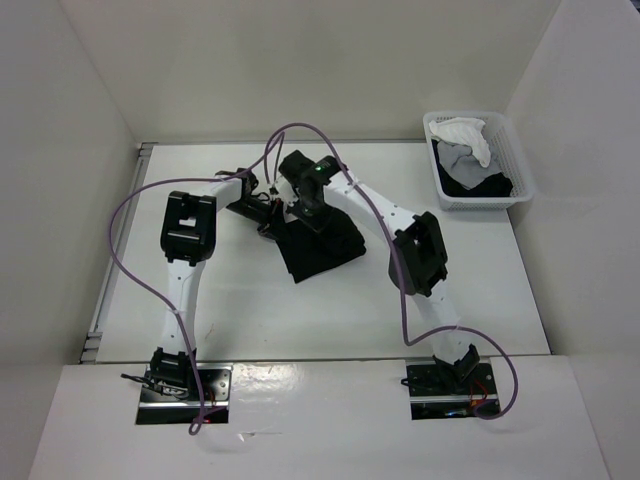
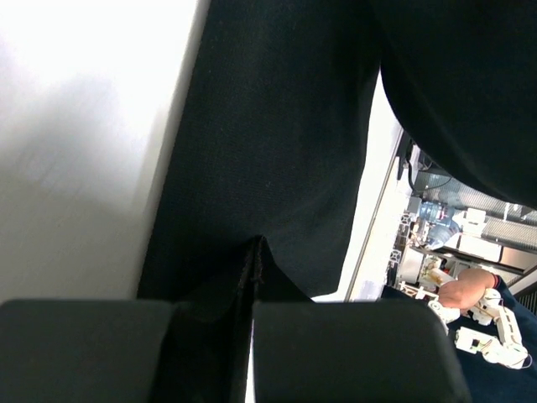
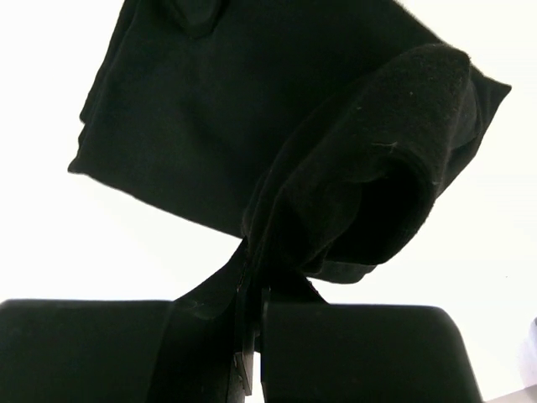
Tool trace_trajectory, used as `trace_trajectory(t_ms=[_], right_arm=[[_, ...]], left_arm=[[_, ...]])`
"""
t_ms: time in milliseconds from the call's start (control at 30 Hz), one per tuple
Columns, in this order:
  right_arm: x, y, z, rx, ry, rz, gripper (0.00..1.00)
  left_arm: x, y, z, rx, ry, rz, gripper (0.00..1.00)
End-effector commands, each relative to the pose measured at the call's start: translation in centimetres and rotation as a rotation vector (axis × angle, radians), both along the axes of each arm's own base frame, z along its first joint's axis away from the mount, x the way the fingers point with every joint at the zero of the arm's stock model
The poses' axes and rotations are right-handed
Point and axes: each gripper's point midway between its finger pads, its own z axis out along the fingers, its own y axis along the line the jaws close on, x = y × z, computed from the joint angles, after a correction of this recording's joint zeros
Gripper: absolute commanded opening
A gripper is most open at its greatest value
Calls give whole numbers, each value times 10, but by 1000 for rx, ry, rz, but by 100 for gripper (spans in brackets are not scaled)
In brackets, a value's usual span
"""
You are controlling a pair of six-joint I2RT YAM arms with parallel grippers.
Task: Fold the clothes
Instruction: Fold the tank top
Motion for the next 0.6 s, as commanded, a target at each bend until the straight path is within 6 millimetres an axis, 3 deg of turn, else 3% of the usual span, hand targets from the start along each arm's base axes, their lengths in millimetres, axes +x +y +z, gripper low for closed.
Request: trace_trajectory(t_ms=[0, 233, 300, 333, 400, 467, 567], right_arm=[[6, 8, 9, 16, -24, -14, 3], [9, 21, 13, 64, -17, -10, 9], [8, 29, 15, 80, -19, 3, 16], [1, 33, 11, 75, 2, 18, 27], [-6, 39, 12, 85, 17, 51, 31], [-17, 47, 12, 98, 43, 85, 44], [-33, 56, 14, 109, 79, 147, 52]], left_arm=[[4, 3, 9, 26, -81, -14, 0], [4, 3, 9, 26, -81, -14, 0], [4, 3, 13, 25, -90, -14, 0], [4, 3, 13, 25, -90, -14, 0], [4, 3, 13, 25, -90, -14, 0], [2, 3, 11, 26, -81, -14, 0], [2, 3, 11, 26, -81, -14, 0]])
